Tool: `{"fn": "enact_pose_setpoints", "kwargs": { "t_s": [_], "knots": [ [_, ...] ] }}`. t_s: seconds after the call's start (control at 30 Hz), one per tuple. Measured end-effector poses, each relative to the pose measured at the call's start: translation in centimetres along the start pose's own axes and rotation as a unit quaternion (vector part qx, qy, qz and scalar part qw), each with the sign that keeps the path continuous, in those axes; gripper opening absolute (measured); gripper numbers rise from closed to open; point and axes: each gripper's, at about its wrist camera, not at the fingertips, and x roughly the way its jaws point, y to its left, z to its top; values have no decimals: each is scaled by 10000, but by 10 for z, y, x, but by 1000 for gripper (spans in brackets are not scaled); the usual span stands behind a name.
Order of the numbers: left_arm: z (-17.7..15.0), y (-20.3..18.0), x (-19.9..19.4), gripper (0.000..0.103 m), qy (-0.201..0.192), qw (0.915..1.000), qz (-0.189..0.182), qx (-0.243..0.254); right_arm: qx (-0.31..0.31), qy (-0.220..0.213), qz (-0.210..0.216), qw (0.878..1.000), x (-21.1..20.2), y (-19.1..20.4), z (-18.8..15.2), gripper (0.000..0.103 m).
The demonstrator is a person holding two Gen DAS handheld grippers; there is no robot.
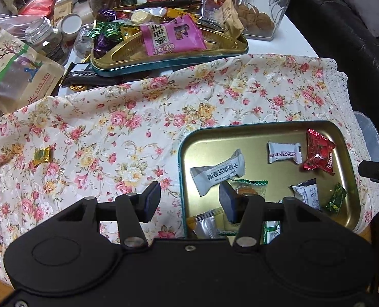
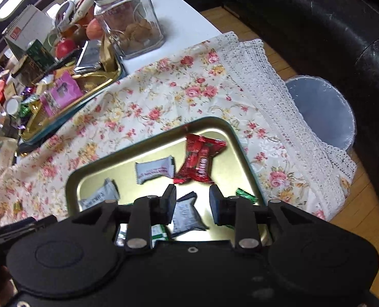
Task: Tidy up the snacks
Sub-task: 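Move both open tools back over the floral cloth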
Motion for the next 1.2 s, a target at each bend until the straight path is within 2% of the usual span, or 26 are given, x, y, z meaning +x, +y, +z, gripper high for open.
{"fn": "enact_pose_setpoints", "kwargs": {
  "t_s": [0.2,0.6,0.7,0.93,1.2],
  "knots": [
    [0,13,-5,57,23,9999,68,-154,-49,-94,196,9998,-7,23,2,31],
    [-1,45,-8,58,-300,9952,919,-162,-185,61,665,9976,3,85,2,33],
    [-2,58,-7,58,-262,9946,977,-229,-304,151,775,9964,6,106,-2,34],
    [-4,96,-10,58,-137,9941,895,-604,-660,375,882,9932,18,155,-15,34],
    [-5,160,-34,58,-395,9840,1067,-1368,-1107,672,946,9871,33,208,-40,34]
  ]
}}
